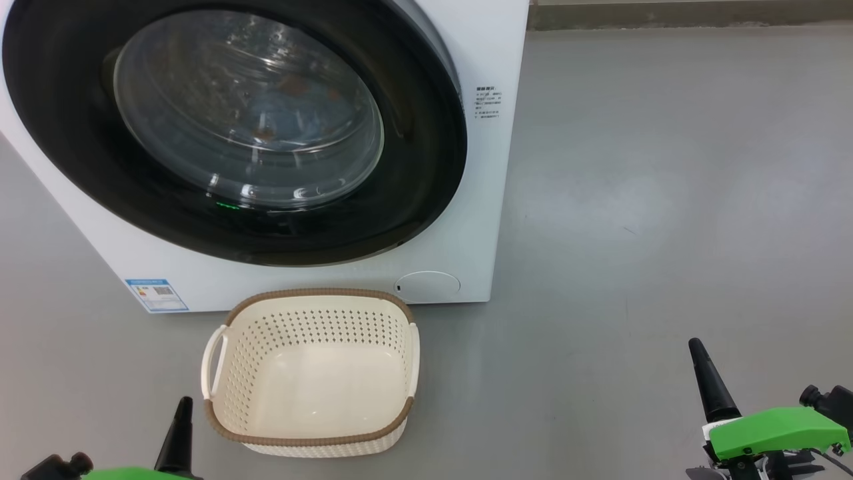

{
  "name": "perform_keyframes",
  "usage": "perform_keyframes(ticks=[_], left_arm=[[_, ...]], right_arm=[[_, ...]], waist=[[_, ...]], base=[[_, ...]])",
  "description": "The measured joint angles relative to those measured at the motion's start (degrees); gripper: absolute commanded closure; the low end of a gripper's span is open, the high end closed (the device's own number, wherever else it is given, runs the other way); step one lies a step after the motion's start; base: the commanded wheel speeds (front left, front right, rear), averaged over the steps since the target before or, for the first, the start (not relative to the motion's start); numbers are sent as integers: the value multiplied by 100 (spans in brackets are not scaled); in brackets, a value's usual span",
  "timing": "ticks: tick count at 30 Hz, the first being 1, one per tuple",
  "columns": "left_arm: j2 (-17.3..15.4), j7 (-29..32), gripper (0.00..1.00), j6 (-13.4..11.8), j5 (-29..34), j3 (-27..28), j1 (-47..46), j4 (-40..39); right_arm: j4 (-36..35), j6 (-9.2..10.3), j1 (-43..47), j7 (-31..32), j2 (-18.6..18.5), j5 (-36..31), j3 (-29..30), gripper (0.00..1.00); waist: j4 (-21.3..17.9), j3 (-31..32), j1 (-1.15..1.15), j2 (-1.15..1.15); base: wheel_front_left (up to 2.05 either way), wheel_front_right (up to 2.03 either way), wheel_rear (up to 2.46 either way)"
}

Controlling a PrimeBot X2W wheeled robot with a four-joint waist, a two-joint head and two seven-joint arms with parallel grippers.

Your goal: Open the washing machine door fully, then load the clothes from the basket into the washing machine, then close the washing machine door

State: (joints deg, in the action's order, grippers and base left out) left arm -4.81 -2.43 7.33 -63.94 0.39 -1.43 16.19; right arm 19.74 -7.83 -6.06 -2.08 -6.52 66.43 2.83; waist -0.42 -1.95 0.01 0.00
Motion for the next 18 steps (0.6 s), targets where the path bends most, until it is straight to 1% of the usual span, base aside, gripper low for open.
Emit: perform_keyframes(ticks=[18], left_arm=[[77, 303, 100, -1, -1011, 132, -69, -9]], right_arm=[[-144, 0, 9, 300, 137, 910, 175, 100]], waist=[[15, 64, 0, 0]], base=[[0, 0, 0]])
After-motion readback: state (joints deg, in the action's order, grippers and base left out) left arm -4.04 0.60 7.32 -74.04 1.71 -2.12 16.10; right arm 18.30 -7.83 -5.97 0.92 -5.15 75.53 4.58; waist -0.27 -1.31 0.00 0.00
